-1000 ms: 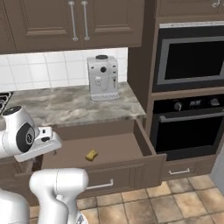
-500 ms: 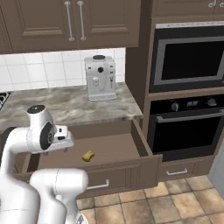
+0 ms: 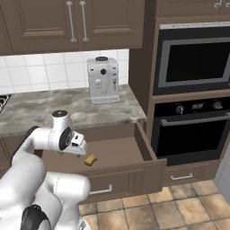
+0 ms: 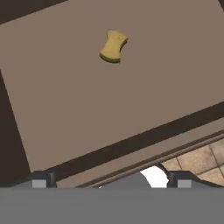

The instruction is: Restock the sink supplies by placing the sponge and soap dispenser on the counter and next to the sink. Make sure the soap dispenser is upright.

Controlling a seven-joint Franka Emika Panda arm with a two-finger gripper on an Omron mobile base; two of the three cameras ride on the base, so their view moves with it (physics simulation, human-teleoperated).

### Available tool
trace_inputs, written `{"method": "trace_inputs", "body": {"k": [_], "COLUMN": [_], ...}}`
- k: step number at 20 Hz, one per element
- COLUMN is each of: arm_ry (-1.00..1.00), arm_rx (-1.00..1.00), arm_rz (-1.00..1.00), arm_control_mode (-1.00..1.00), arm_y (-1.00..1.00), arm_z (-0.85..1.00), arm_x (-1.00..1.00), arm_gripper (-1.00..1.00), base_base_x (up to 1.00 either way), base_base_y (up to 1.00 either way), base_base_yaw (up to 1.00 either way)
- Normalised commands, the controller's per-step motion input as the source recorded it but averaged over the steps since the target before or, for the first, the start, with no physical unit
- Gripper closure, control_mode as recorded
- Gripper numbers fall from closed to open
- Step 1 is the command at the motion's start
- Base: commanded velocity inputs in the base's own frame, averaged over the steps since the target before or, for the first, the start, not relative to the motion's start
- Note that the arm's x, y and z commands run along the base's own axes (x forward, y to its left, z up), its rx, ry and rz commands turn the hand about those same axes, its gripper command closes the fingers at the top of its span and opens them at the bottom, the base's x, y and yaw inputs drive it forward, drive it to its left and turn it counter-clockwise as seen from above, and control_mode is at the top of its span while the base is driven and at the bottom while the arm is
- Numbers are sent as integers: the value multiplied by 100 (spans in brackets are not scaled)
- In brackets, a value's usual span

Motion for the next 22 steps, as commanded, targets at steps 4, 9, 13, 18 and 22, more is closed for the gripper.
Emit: {"method": "trace_inputs", "body": {"k": [4, 9, 13, 18, 22], "arm_ry": [26, 16, 7, 1, 0], "arm_rx": [0, 0, 0, 0, 0], "arm_rz": [-21, -6, 0, 0, 0], "arm_control_mode": [-100, -100, -100, -100, -100], "arm_y": [-12, 0, 4, 8, 1], "arm_z": [-38, -34, -51, -69, -61], "arm_x": [59, 56, 41, 18, 25], "arm_gripper": [-100, -100, -100, -100, -100], "base_base_x": [0, 0, 0, 0, 0], "base_base_y": [0, 0, 0, 0, 0], "base_base_yaw": [0, 0, 0, 0, 0]}}
